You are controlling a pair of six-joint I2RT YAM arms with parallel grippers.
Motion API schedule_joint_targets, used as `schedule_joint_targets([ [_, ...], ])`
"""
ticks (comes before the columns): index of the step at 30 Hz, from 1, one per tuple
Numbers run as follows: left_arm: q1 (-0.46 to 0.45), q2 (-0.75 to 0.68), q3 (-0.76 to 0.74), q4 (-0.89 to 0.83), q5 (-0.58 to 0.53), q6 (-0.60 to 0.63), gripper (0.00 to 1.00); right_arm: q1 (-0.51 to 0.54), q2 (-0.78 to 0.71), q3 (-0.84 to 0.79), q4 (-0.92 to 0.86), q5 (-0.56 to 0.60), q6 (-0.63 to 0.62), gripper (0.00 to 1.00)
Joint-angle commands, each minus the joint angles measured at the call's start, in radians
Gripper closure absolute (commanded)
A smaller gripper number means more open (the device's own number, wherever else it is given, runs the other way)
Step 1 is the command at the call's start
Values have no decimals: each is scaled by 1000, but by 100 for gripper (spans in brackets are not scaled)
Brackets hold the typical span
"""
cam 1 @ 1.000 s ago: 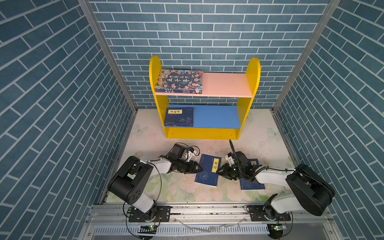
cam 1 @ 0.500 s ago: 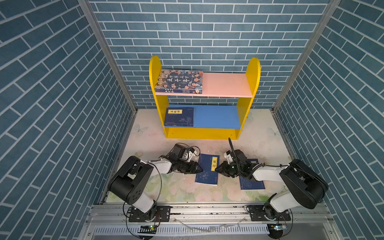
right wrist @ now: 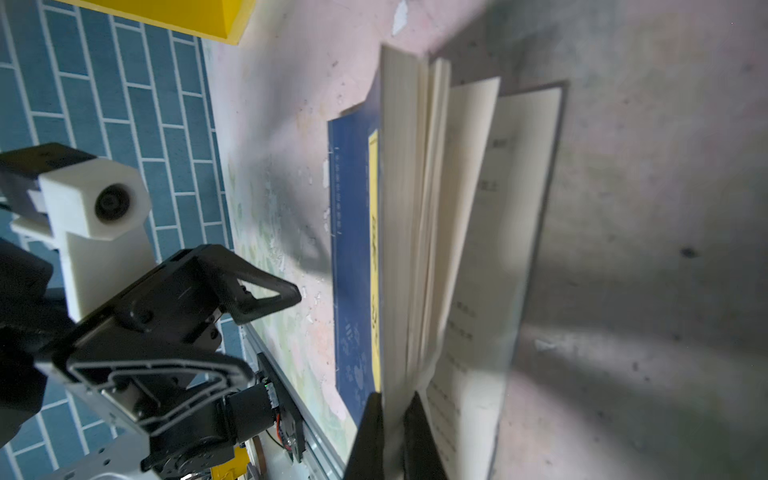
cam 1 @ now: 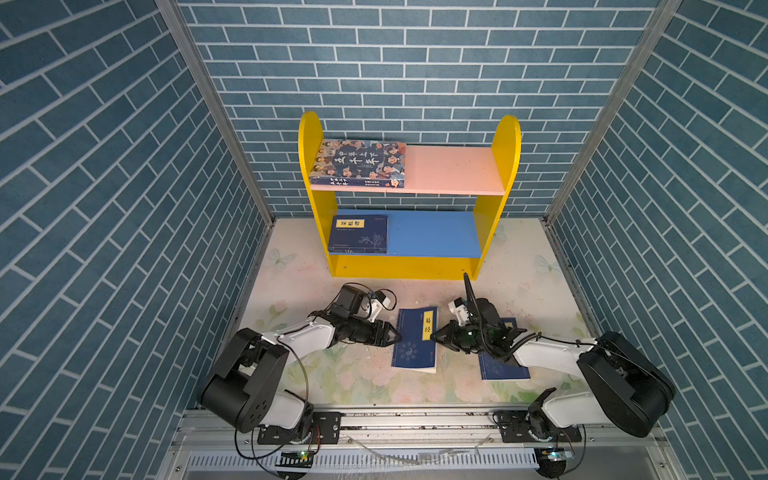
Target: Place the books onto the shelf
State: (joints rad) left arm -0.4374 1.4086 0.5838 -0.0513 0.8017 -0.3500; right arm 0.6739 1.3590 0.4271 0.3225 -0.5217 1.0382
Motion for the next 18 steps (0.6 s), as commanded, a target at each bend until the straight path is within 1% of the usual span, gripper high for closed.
schedule_joint_targets([
  [1, 66, -42, 14, -34, 31, 10, 36, -34, -65, -1, -23, -61, -43, 100],
  [5, 107, -66, 2, -12, 65, -15, 36, -60, -115, 22, -76, -99, -75, 100],
  [9, 110, -55, -13, 26, 93, -48, 35, -74, -126, 46, -94, -141, -96, 100],
  [12, 110, -45, -19, 59, 122, -74, 32, -74, -121, 57, -77, -175, -96, 100],
  [18, 109, -38, -30, 76, 124, -80, 26, -76, -136, 87, -51, -236, -92, 100],
])
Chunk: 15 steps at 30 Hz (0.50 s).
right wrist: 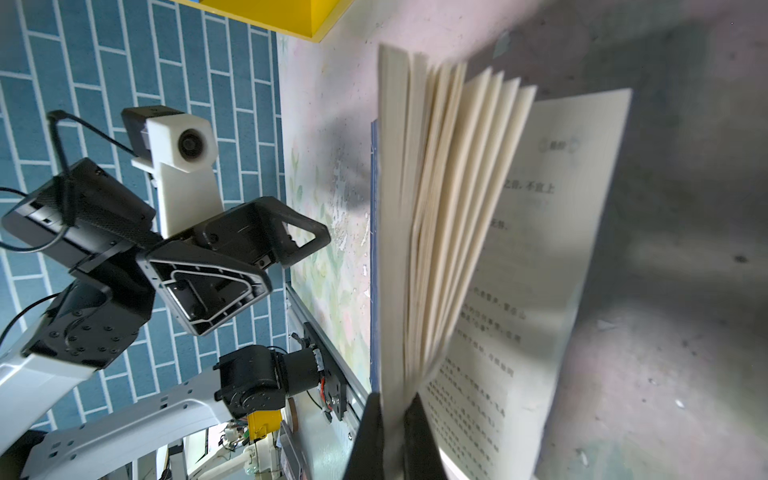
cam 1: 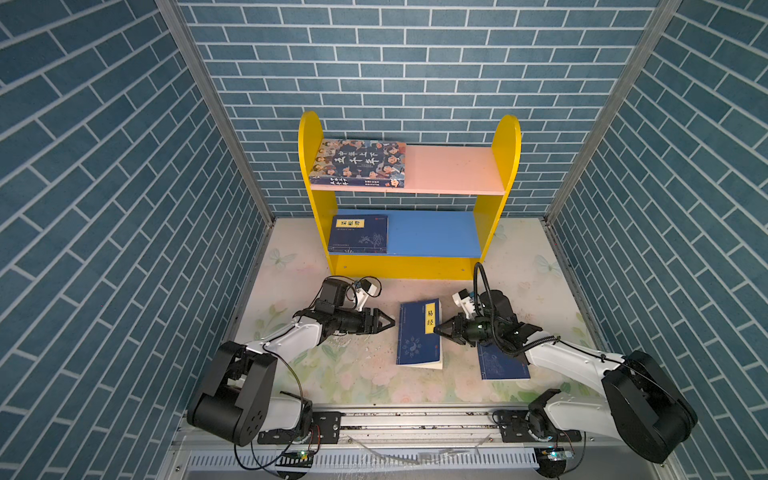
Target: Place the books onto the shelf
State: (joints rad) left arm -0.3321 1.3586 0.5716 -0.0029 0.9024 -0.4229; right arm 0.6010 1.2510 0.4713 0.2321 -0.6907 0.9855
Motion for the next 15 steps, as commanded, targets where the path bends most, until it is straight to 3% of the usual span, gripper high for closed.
schedule_joint_targets([
  [1, 4, 16, -18, 30, 23, -11, 25, -3, -29, 51, 38, -75, -39, 100],
  [8, 5, 28, -19, 62, 41, -41, 20, -4, -41, 84, 49, -114, -33, 100],
  [15, -1, 50, -27, 228, 165, -202, 20, -4, -10, 87, 150, -157, 18, 100],
])
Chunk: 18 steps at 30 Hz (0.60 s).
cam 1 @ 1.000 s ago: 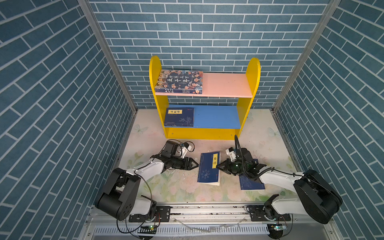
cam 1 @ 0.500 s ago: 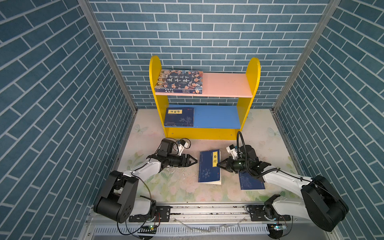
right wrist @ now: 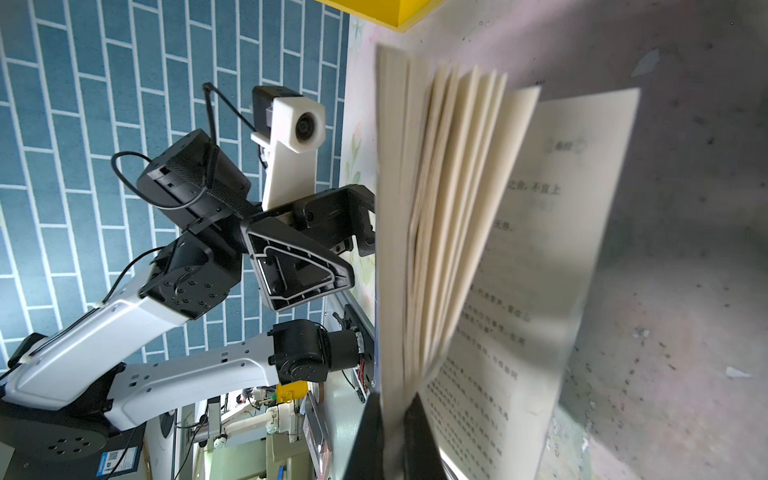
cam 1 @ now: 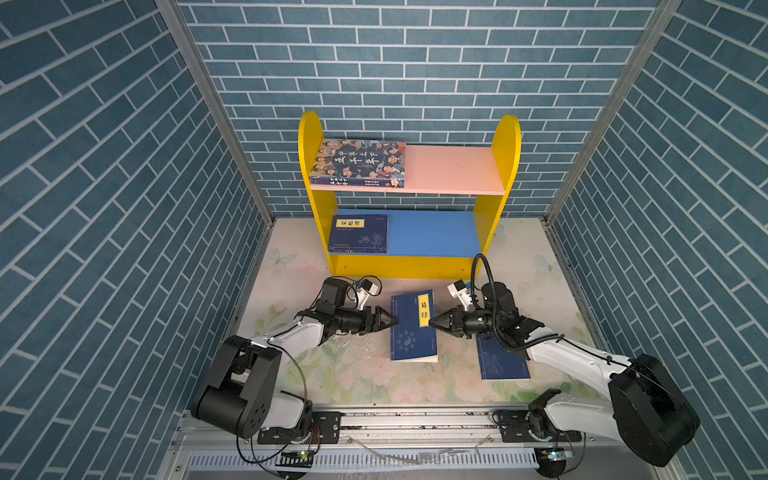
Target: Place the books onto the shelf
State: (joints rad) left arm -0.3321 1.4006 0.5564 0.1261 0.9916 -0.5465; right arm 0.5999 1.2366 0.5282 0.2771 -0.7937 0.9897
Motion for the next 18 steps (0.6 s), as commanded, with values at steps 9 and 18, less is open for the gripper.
schedule_joint_targets([
  [9, -2, -24, 14, 84, 92, -130, 41, -3, 45, 25, 192, -92, 47, 100],
  [18, -2, -47, 38, 1, 41, -77, 93, 6, 62, 49, 88, -59, -25, 100],
])
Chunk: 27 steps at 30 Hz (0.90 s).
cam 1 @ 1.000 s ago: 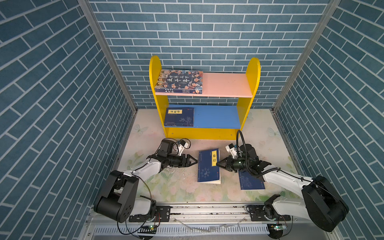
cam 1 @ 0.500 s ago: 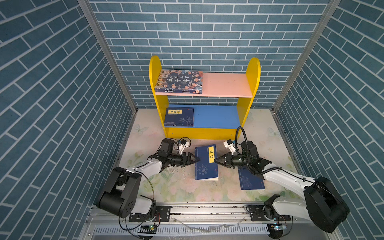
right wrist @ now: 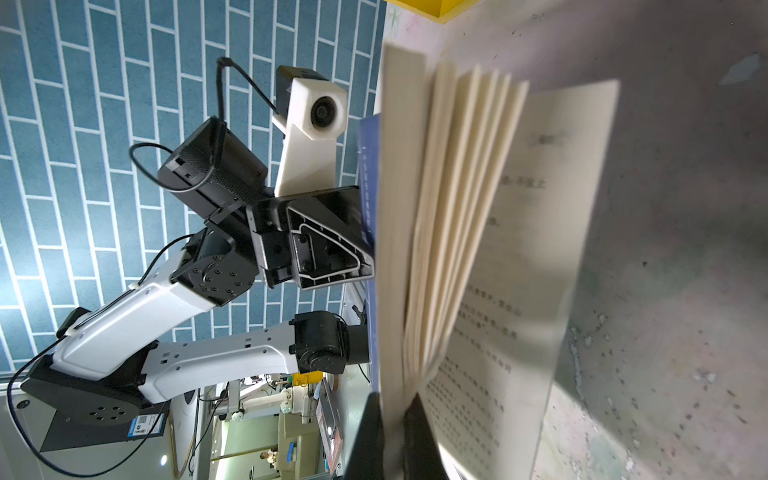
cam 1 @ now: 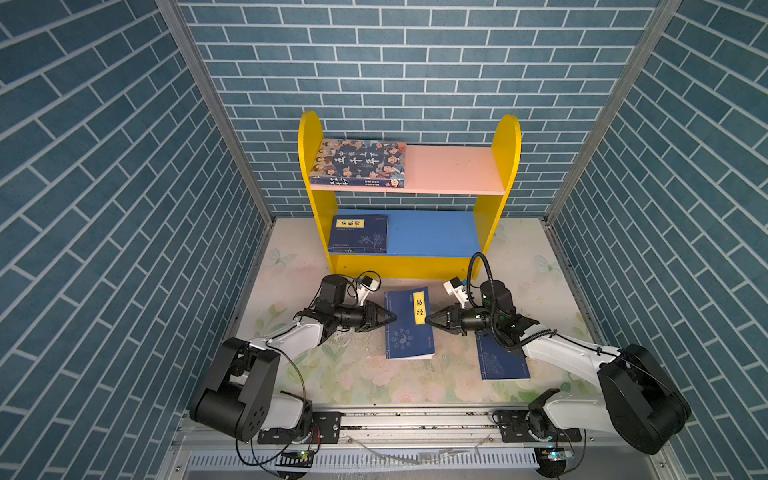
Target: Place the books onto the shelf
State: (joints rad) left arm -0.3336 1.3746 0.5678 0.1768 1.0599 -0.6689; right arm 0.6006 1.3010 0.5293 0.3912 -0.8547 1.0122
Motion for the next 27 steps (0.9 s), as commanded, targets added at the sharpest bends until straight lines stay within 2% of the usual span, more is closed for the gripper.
schedule_joint_targets([
  [1, -1, -24, 28, -51, -31, 45, 98, 5, -9, 51, -50, 15, -63, 100],
  [2, -1, -27, 30, -51, -36, 42, 100, 5, -16, 57, -73, 29, -75, 100],
  [4, -1, -28, 39, -58, -41, 37, 100, 5, -23, 68, -114, 47, -96, 91],
  [6, -1, -33, 46, -62, -41, 33, 100, 4, -22, 75, -122, 51, -100, 96],
  [7, -1, -34, 47, -60, -41, 29, 100, 4, -21, 75, -126, 51, -102, 92],
  [9, -1, -38, 50, -51, -38, 21, 100, 5, -17, 81, -145, 65, -106, 76],
  [12, 3, -49, 67, -62, -34, 23, 100, 0, -37, 75, -172, 111, -113, 57],
  [17, 17, -80, 114, -102, -35, 56, 100, -11, -134, 53, -221, 215, -114, 38],
  [22, 33, -87, 221, -217, -21, 132, 100, -13, -234, 27, -227, 283, -75, 30],
  [27, 42, -70, 367, -390, 17, 284, 100, -12, -284, -54, -19, 292, 75, 24],
])
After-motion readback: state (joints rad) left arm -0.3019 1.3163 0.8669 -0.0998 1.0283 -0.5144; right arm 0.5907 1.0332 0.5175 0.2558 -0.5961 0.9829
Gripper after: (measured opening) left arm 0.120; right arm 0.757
